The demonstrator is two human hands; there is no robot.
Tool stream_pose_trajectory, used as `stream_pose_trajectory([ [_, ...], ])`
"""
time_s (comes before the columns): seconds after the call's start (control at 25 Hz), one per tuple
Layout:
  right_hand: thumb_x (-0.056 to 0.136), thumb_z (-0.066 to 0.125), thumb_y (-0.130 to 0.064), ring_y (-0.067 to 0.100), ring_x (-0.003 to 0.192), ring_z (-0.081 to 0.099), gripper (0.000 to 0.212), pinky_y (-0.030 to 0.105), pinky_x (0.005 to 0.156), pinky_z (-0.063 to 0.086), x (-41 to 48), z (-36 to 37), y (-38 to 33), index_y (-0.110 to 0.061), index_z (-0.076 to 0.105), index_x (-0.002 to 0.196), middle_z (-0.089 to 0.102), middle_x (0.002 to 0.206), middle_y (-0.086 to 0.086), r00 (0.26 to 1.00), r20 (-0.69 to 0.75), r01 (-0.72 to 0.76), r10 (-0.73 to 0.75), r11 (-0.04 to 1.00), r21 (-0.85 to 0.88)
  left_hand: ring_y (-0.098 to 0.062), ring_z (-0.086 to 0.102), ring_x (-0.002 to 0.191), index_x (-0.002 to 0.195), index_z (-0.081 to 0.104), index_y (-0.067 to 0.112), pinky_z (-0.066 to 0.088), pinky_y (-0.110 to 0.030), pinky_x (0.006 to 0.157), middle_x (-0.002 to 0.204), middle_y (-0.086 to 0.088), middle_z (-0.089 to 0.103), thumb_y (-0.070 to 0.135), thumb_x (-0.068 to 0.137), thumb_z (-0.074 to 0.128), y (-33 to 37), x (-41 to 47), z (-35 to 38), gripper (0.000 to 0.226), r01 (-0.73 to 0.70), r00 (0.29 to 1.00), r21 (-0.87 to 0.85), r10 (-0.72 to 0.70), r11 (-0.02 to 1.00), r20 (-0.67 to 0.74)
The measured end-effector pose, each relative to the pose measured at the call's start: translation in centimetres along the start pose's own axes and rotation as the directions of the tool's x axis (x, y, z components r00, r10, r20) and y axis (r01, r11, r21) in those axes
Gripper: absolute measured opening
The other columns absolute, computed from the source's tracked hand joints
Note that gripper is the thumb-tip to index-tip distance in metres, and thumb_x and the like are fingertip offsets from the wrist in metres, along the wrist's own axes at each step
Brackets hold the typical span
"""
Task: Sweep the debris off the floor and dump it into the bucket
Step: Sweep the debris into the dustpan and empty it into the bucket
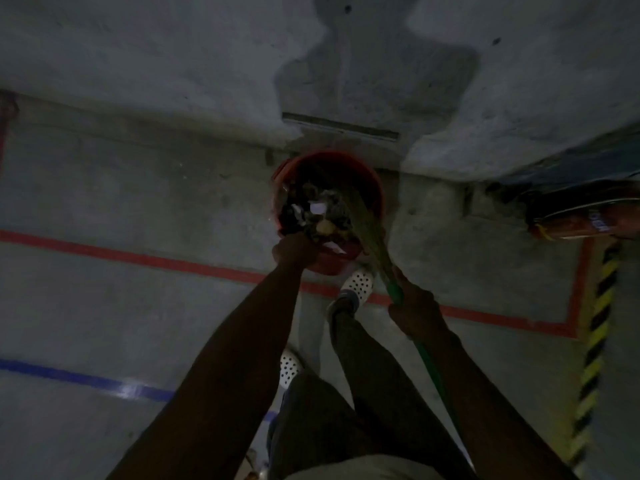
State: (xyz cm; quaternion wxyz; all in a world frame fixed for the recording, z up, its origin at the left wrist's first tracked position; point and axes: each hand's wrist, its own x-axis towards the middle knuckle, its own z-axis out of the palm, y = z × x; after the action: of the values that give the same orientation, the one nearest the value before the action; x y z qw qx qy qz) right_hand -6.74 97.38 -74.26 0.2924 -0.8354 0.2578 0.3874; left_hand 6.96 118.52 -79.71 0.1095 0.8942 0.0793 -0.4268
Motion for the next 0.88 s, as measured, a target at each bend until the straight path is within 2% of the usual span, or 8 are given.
stream_pose_trajectory([
  [0.16,0.093,0.060,-0.012,0.034,0.124,0.055,0.089,0.033,0.097,0.048,1.3,-1.3,-0.1,-0.031,0.008,0.162,0.050,0.147,0.013,0.997,0.070,-0.029,0.031,0.999,-0.036,-0.034,0.064,0.108,0.127,0.059,0.011,0.045,-0.036,0.079,0.118,-0.015,0.064,0.045,0.091,0.058,0.7,1.3,-0.7,0.049,0.029,0.999,-0.026,-0.030,0.999,-0.022],
  [0.24,0.094,0.060,-0.012,0.033,0.122,0.057,0.088,0.034,0.097,0.049,1.4,-1.8,0.1,-0.030,0.008,0.163,0.052,0.144,0.014,0.997,0.069,-0.033,0.037,0.998,-0.049,-0.021,0.067,0.080,0.115,0.063,0.013,0.042,-0.023,0.061,0.092,-0.005,0.068,0.052,0.089,0.060,1.1,1.4,-0.9,0.046,0.011,0.999,-0.072,-0.014,0.997,-0.043],
  [0.28,0.094,0.060,-0.012,0.033,0.121,0.058,0.088,0.033,0.096,0.049,1.3,-2.1,0.3,-0.030,0.008,0.162,0.054,0.142,0.014,0.997,0.069,-0.037,0.040,0.998,-0.050,-0.011,0.060,0.062,0.107,0.063,0.017,0.041,-0.019,0.047,0.075,0.003,0.062,0.054,0.089,0.060,1.2,1.4,-0.8,0.042,0.005,0.999,-0.127,-0.011,0.992,-0.049],
  [0.36,0.094,0.060,-0.010,0.033,0.118,0.059,0.086,0.032,0.093,0.051,0.6,-2.4,0.4,-0.031,0.011,0.162,0.057,0.138,0.015,0.998,0.056,-0.034,0.035,0.999,-0.016,-0.001,0.045,0.048,0.104,0.061,0.018,0.030,-0.016,0.030,0.062,0.010,0.049,0.055,0.091,0.058,1.5,1.0,-0.9,0.040,-0.019,0.999,-0.180,0.010,0.984,-0.050],
  [0.48,0.094,0.059,-0.008,0.033,0.121,0.057,0.087,0.033,0.097,0.048,-0.4,-2.6,-0.1,-0.029,0.010,0.162,0.054,0.141,0.014,0.999,0.044,0.004,-0.003,0.999,-0.036,-0.004,0.051,0.056,0.114,0.061,0.014,0.028,-0.014,0.039,0.068,0.012,0.049,0.052,0.095,0.054,1.4,0.1,-1.4,0.043,-0.086,0.993,-0.132,0.075,0.988,-0.089],
  [0.6,0.093,0.060,-0.008,0.032,0.117,0.059,0.088,0.038,0.097,0.052,-0.9,-2.0,-0.8,-0.029,0.010,0.162,0.057,0.137,0.014,0.999,0.004,0.051,-0.051,0.996,-0.070,-0.023,0.067,0.089,0.113,0.064,0.014,0.039,-0.022,0.060,0.093,0.000,0.065,0.039,0.095,0.056,1.0,-0.4,-1.5,0.032,-0.070,0.990,-0.054,0.063,0.996,-0.122],
  [0.72,0.092,0.060,-0.008,0.032,0.120,0.058,0.088,0.036,0.097,0.052,-1.1,-1.3,-1.5,-0.032,0.011,0.162,0.053,0.142,0.012,0.999,0.042,0.017,-0.016,0.999,-0.043,-0.013,0.072,0.084,0.100,0.065,0.016,0.046,-0.020,0.055,0.083,0.009,0.070,0.032,0.090,0.065,-0.2,-1.3,-1.4,0.019,-0.073,0.994,-0.184,0.056,0.980,-0.098],
  [0.88,0.091,0.060,-0.008,0.030,0.117,0.059,0.089,0.035,0.092,0.054,-2.8,-0.5,-1.6,-0.035,0.012,0.161,0.055,0.140,0.011,1.000,0.014,0.015,-0.015,1.000,-0.014,-0.032,0.067,0.099,0.113,0.067,0.017,0.042,-0.033,0.069,0.109,-0.010,0.068,0.038,0.092,0.057,-2.0,-3.5,-1.2,0.031,0.010,0.988,-0.093,-0.024,0.996,-0.152],
])
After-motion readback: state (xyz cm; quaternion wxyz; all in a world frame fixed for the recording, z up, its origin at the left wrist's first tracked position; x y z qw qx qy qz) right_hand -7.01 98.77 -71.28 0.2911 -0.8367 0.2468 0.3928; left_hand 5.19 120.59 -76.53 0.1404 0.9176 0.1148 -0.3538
